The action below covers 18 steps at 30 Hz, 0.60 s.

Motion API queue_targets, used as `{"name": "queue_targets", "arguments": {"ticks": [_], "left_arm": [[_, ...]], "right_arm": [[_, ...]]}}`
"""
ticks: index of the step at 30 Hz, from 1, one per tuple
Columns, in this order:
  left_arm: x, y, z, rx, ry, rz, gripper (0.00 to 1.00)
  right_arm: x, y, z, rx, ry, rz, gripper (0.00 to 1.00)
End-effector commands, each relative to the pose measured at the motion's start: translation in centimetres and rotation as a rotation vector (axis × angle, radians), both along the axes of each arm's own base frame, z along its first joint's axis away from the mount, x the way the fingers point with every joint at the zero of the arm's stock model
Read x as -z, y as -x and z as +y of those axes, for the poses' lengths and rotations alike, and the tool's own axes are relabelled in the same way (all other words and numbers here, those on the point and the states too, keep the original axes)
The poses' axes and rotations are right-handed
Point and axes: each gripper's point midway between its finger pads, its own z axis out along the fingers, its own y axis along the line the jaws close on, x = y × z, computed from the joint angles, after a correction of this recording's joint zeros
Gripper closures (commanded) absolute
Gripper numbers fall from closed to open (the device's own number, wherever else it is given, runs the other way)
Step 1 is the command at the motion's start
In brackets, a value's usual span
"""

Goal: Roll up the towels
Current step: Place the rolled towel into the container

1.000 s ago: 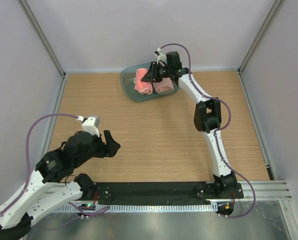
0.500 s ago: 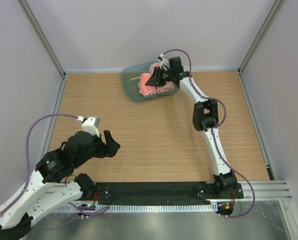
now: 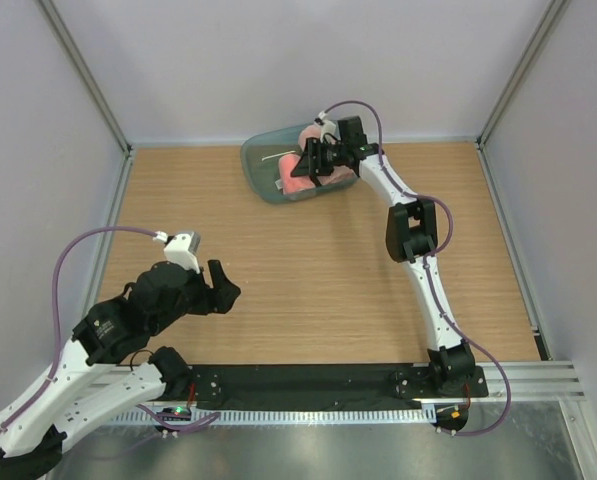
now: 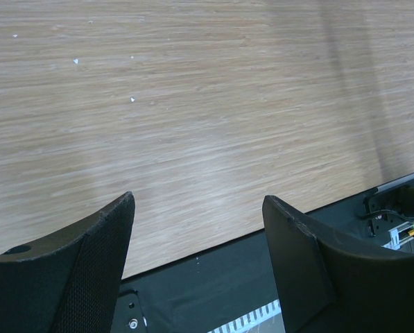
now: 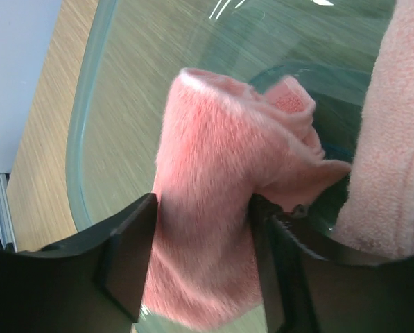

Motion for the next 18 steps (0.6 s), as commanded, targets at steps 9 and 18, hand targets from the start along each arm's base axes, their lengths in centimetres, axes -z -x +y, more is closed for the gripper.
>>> {"name": "queue_targets", "arguments": {"ticks": [9, 18], "left_arm": [[-0.7, -0.5, 0.4, -0.026, 0.011, -0.035, 0.25], [-0.9, -0.5, 0.5, -0.035, 0.019, -0.043, 0.25]], "right_arm": [[-11.3, 0.2, -0.8, 0.029, -0.05, -0.162, 0.24], [-20.2, 4.9, -1.7, 0.011, -0.111, -0.242, 0.19]]}}
